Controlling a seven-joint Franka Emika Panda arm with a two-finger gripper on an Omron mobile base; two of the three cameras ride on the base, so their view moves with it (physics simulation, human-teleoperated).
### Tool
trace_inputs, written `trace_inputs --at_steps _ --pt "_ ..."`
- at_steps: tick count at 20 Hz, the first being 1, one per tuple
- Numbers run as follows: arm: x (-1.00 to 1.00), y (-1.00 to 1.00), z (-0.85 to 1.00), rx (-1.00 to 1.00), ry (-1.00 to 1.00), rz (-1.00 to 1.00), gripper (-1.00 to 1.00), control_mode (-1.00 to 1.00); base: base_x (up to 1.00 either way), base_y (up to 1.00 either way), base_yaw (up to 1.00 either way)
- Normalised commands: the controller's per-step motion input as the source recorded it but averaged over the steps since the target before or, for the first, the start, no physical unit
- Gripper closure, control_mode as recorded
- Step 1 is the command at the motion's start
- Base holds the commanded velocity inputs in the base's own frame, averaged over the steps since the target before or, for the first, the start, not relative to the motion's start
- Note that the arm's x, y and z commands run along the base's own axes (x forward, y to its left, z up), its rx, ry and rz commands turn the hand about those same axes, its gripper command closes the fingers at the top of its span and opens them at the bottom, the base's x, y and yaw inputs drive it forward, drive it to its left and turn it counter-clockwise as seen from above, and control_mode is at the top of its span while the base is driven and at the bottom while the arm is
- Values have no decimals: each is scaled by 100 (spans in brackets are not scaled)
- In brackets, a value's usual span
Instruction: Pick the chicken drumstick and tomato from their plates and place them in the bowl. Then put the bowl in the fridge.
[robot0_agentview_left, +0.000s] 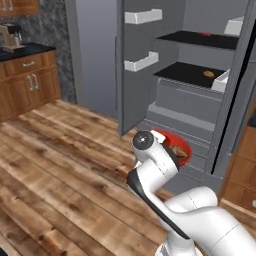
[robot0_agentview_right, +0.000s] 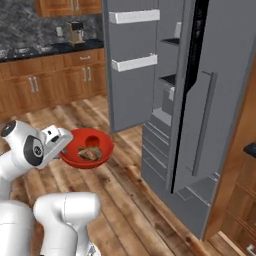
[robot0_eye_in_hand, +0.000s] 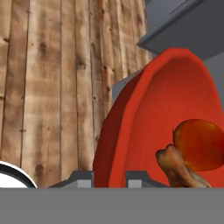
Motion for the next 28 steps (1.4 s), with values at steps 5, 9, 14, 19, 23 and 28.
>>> trace_inputs --at_steps 5,9,14,19,23,28 --pt "0 0 0 0 0 0 100 100 68 0 -17" --pt "0 0 0 0 0 0 100 100 52 0 -38" --pt "0 0 0 0 0 0 100 100 52 3 -43" --pt "0 0 0 0 0 0 100 100 85 8 -2" --pt "0 0 0 0 0 0 100 100 87 7 0" --pt "0 0 0 0 0 0 100 100 67 11 -24"
